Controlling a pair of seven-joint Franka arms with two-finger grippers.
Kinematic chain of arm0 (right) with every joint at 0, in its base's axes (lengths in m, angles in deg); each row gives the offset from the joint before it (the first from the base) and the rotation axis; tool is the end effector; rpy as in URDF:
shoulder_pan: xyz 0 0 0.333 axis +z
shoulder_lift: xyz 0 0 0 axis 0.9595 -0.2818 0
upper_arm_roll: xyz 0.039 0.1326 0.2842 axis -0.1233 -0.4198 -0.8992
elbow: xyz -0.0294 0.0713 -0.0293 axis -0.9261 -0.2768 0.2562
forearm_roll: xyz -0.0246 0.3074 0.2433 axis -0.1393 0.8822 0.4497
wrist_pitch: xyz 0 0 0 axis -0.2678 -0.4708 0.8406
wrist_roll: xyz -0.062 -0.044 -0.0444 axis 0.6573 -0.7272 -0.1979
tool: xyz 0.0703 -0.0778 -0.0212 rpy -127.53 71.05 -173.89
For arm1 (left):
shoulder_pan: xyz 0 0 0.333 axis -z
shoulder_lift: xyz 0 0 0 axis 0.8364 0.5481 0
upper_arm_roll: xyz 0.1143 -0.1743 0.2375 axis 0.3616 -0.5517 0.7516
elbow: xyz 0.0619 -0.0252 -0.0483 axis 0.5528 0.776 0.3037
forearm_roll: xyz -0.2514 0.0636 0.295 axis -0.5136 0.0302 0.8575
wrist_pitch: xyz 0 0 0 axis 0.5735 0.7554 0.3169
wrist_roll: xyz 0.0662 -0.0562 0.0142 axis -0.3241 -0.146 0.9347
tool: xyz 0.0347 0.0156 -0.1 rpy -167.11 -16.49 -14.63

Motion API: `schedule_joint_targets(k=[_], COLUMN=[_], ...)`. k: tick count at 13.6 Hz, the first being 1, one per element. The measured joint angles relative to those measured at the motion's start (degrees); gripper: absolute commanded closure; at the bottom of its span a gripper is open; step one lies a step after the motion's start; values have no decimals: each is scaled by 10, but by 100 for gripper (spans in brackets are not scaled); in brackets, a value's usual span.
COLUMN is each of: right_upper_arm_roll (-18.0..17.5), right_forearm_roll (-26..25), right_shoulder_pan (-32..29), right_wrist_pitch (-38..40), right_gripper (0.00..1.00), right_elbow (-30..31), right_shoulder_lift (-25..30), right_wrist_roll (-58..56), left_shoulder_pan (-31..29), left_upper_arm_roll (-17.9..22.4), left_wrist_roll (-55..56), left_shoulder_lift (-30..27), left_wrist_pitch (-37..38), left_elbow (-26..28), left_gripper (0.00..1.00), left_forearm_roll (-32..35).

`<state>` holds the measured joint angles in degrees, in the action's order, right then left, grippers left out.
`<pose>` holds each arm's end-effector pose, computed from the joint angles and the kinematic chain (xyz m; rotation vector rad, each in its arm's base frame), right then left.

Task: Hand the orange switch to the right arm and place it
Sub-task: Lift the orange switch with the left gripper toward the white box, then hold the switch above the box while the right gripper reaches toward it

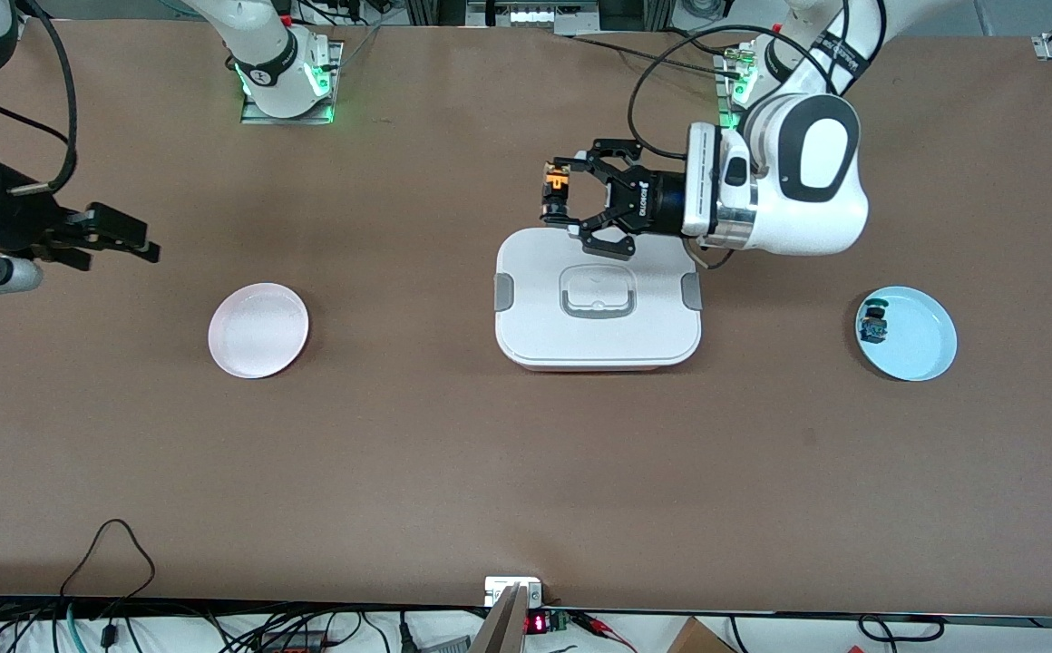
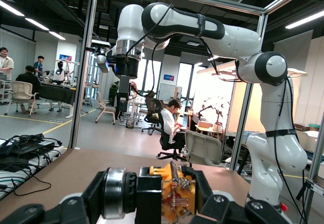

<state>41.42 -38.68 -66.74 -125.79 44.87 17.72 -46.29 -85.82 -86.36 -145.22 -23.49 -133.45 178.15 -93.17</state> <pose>0.5975 0.0449 0.5829 -2.8934 -0.0807 0.0652 0.5188 -0.3160 0.4301 1.2189 -1.0816 1.0585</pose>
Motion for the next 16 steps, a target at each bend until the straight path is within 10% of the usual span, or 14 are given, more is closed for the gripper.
schedule_joint_targets(k=[16], right_upper_arm_roll=[-2], right_forearm_roll=[613], right_shoulder_pan=[76], right_wrist_pitch=[-35], right_gripper=[0], right_elbow=[75], right_shoulder_lift=[-114], right_wrist_roll=[-47], left_shoulder_pan=[36], left_upper_arm_roll=[-10], left_wrist_roll=[5], left_shoulder_lift=[0], left_wrist_pitch=[-85], left_elbow=[-1], left_gripper=[100], left_forearm_roll=[-33])
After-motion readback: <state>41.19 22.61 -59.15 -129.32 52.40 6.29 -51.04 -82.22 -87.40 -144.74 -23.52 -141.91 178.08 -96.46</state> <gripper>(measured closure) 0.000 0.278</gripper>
